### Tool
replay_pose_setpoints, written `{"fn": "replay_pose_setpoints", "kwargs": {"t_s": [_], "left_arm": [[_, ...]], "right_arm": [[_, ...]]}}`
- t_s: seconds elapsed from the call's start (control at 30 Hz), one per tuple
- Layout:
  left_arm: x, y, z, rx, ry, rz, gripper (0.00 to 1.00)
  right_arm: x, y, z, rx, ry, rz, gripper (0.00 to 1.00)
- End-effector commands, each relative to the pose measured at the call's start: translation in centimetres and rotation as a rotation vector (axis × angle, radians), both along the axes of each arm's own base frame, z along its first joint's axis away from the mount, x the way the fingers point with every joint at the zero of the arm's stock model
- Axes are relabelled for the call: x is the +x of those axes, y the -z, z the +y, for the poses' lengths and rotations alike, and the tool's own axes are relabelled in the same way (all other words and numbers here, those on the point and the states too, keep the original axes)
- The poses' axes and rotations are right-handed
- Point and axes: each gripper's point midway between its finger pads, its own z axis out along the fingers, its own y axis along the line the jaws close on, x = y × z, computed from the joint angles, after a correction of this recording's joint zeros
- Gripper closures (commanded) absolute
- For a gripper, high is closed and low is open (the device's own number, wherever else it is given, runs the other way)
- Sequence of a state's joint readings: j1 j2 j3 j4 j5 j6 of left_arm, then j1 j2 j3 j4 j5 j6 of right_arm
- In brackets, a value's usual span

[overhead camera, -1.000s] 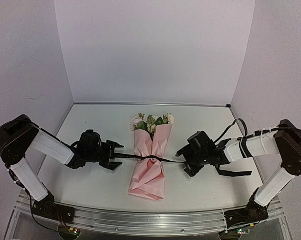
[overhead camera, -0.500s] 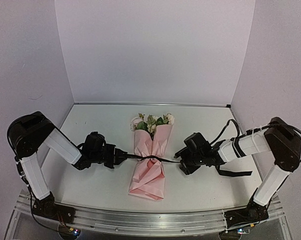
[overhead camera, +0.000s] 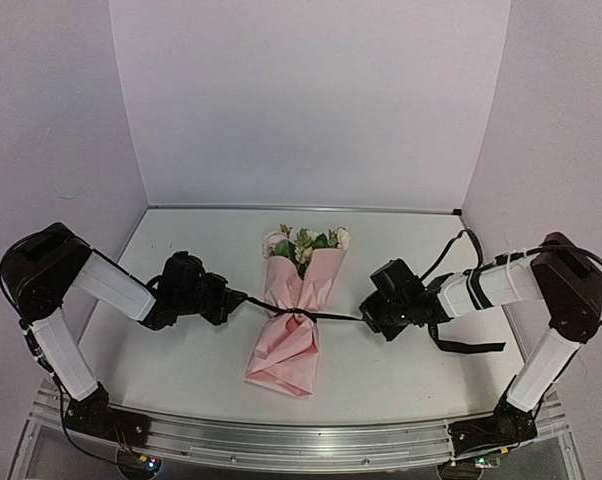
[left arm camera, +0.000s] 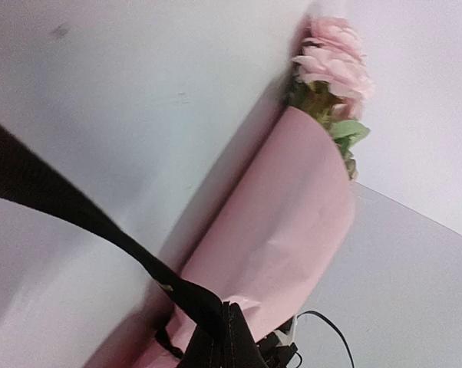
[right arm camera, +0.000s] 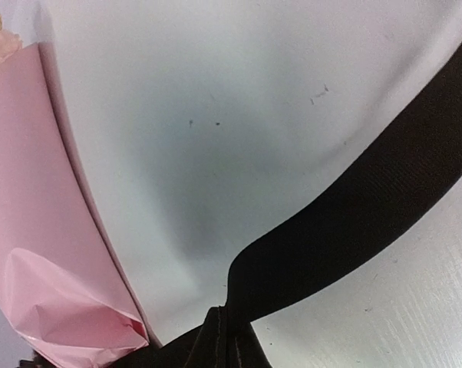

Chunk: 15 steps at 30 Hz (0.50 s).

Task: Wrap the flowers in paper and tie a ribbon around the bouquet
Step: Tie the ribbon around the folded wrapping paper.

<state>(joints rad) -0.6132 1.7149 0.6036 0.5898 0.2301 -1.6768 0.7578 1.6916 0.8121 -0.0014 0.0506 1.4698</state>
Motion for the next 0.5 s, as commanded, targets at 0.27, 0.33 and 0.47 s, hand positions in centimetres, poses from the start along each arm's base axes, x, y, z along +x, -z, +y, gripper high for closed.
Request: {"fn": "replay_pose_setpoints", "kwargs": {"t_s": [0.27, 0.33, 0.47], "left_arm": [[-1.4, 2.9, 8.0, 0.324, -0.063, -0.006, 1.0], [-3.0, 4.7, 9.7, 0.337, -0.077, 0.034, 1.0], [-4.5, 5.2, 11.2, 0.375, -0.09, 0.044, 1.0]], "right_arm": [[-1.4, -1.4, -9.2, -0.319, 0.054, -0.027, 1.0], [-2.4, -0.3, -11.1, -0.342, 0.071, 0.001, 1.0], [-3.5, 0.4, -13.0, -0.368, 0.075, 0.018, 1.0]]}}
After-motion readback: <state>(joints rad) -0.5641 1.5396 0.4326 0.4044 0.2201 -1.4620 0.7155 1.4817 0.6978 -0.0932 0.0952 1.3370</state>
